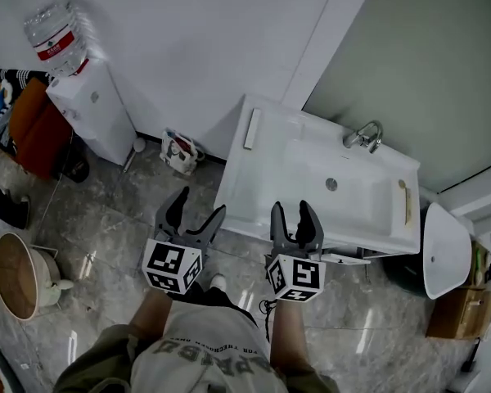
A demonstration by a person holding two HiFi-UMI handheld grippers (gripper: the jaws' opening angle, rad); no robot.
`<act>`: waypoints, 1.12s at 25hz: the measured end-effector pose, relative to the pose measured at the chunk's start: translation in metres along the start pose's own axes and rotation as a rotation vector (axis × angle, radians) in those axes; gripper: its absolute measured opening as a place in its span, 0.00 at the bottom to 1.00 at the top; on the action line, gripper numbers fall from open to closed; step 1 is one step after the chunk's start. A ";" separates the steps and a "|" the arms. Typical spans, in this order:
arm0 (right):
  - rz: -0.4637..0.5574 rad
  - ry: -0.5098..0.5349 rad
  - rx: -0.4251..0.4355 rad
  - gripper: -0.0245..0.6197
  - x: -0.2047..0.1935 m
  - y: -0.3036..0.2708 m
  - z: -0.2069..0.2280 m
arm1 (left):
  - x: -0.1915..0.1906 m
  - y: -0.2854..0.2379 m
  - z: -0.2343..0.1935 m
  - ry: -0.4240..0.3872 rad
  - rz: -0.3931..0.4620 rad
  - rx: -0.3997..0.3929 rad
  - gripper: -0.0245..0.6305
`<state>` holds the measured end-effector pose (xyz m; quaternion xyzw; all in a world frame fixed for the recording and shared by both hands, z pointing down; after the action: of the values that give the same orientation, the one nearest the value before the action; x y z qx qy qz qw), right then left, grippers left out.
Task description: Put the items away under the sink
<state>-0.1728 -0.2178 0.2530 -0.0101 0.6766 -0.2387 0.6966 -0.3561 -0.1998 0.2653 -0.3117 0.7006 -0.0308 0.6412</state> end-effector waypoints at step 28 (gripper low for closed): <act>-0.510 -0.049 -0.010 0.38 -0.073 -0.339 0.036 | 0.043 -0.191 -0.120 -0.033 -0.207 -0.134 0.56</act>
<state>-0.2449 -0.5038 0.4391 -0.1898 0.6362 -0.4030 0.6300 -0.3899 -0.4171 0.3335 -0.4250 0.6545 -0.0450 0.6237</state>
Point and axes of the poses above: the fingertips, and each gripper's own axes: y backward along the fingers, z to its right, x out of its top, the point moved 1 cm from there along y, backward along the fingers, and after that the axes turned 14 degrees about -z, right-handed, at the moved point
